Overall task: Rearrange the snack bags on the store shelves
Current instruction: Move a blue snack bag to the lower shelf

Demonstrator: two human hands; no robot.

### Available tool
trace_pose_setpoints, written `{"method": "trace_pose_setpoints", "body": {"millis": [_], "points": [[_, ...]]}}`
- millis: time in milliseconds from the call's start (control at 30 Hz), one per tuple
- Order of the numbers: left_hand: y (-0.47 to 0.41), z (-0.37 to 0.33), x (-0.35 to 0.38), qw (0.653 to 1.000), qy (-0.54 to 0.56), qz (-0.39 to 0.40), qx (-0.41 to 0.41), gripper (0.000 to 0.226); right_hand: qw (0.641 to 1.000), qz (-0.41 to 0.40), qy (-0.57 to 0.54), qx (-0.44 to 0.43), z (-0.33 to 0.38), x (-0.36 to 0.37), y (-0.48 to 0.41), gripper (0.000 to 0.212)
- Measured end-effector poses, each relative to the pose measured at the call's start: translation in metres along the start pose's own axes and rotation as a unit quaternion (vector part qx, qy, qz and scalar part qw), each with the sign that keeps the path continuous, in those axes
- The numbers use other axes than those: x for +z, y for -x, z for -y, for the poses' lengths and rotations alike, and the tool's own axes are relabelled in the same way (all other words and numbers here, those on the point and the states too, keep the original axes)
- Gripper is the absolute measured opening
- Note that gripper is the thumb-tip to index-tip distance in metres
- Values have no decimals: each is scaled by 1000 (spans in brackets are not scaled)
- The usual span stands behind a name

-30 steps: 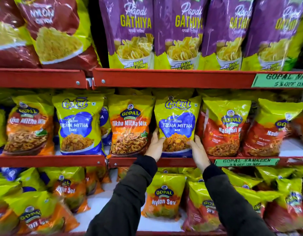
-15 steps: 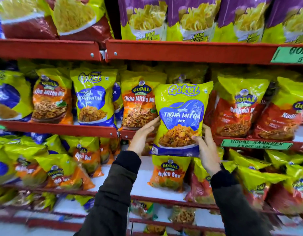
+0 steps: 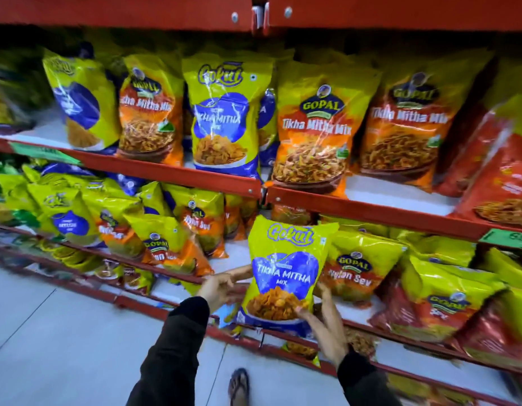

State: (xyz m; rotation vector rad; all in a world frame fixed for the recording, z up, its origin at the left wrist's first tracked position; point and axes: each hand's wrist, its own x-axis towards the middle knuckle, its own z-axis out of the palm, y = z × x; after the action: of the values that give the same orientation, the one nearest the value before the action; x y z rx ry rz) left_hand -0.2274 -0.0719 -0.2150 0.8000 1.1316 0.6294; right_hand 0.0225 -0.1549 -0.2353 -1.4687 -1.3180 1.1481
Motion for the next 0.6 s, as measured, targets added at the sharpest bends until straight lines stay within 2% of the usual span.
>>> {"method": "trace_pose_setpoints", "body": {"millis": [100,200,267,367,500,600], "points": [[-23,-1,-12,1000,-15,-13,-13,77,998,0,2,55,-12,18,-24,52],[-55,-19,-15,999,-19,-29,-11,86,997,-12,22,68,-17,31,-66,43],[-79,-30,-17,999,-24,-25,-21,89,997,-27,39,64,-25,37,-94,46],[-113,-36,-26,998,-33,-24,-50,73,995,-22,53,84,-54,47,-137,54],[-136,-24,-35,992,-59,-71,-88,69,989,-28,71,127,-49,59,-151,41],[-141,-17,-40,989,-61,-79,-105,60,983,-18,68,167,-52,59,-153,44]]}}
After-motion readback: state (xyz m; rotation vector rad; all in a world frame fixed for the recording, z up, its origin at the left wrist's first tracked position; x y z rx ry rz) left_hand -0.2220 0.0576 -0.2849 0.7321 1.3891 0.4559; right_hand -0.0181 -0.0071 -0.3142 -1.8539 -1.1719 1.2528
